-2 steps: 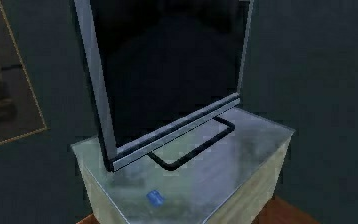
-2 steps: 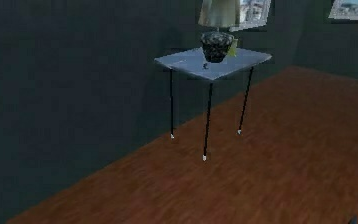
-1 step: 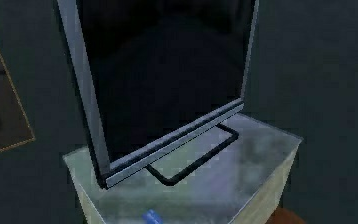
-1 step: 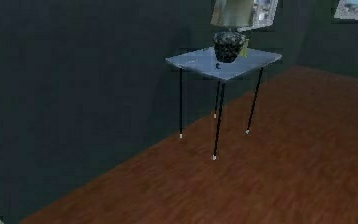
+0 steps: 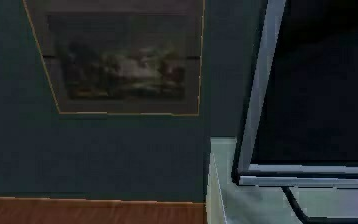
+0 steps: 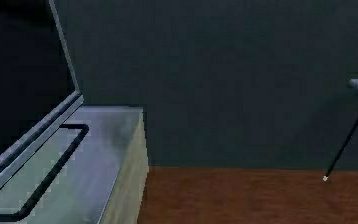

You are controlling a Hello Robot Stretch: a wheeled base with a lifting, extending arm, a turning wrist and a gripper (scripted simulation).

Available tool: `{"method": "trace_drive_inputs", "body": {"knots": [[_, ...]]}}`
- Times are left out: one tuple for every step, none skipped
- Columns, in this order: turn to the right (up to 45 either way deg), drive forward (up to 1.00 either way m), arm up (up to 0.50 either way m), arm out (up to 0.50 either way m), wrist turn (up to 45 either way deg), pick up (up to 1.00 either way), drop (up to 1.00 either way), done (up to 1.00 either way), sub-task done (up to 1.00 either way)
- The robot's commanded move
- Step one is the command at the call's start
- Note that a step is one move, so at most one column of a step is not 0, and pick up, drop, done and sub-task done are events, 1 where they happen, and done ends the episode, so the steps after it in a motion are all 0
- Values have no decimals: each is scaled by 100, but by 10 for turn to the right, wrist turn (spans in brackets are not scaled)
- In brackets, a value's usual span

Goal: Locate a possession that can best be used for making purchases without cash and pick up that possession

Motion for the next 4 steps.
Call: {"method": "trace_drive_inputs", "body": {"knots": [[-450, 0, 0, 0, 0, 0, 0, 0, 0], [0, 0, 50, 0, 0, 0, 0, 0, 0], [0, 0, 28, 0, 0, 0, 0, 0, 0], [0, 0, 0, 22, 0, 0, 0, 0, 0]]}}
